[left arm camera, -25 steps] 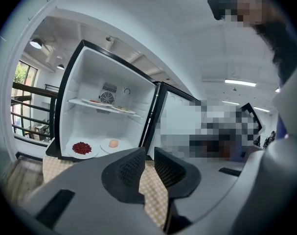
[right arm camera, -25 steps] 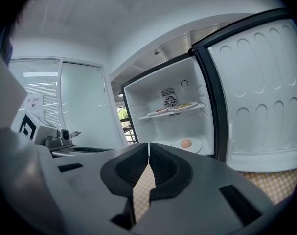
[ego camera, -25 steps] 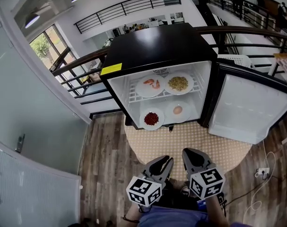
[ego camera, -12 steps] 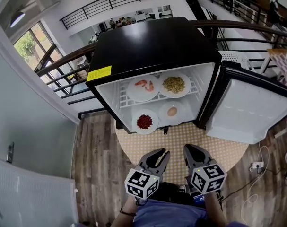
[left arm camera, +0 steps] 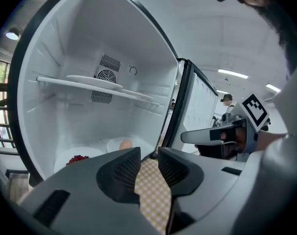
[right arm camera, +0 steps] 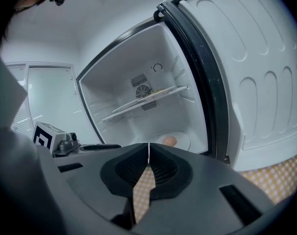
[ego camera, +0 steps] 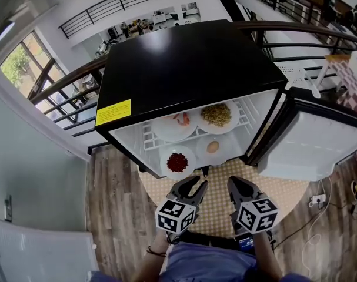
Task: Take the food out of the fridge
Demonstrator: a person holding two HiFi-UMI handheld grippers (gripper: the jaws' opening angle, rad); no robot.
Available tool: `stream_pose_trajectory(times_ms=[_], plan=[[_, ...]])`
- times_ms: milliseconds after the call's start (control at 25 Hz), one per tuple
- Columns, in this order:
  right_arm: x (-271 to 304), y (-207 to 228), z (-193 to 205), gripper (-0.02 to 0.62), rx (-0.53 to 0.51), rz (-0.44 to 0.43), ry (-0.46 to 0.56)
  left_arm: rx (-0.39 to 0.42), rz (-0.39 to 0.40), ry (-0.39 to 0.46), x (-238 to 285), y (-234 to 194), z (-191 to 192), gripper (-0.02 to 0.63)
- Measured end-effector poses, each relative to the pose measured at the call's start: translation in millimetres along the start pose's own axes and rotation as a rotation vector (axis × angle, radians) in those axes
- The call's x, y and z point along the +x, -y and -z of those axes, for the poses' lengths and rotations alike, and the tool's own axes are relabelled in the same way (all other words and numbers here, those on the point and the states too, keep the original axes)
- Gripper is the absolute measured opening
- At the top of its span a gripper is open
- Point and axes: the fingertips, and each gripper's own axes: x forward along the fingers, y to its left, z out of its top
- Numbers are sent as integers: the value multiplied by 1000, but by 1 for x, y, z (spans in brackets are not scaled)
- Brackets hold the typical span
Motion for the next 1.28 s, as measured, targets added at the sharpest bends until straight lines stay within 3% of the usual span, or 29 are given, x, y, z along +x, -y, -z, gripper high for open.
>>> stream_pose_trajectory(times_ms=[360, 560, 640, 680, 920, 1080, 1280], plan=[[54, 25, 29, 21, 77, 24, -74, 5, 20, -43, 33, -52, -1, 112], [82, 39, 44, 25, 235, 6, -97, 10, 44, -67, 46, -62, 1, 111], [91, 47, 47, 69, 287, 15, -99, 12, 53, -76, 50, -64, 3, 112], [95, 52, 49, 102, 309, 28, -98, 13, 57, -79, 51, -65, 4, 111], [120, 81, 58, 147, 479, 122, -80, 12, 73, -80, 57, -68, 3, 111], [132, 97, 64, 155, 623, 188, -61, 8, 83, -78, 59, -68, 2, 110], [139, 105, 67, 150, 693, 228, -46, -4, 85, -74, 57, -70, 2, 111]])
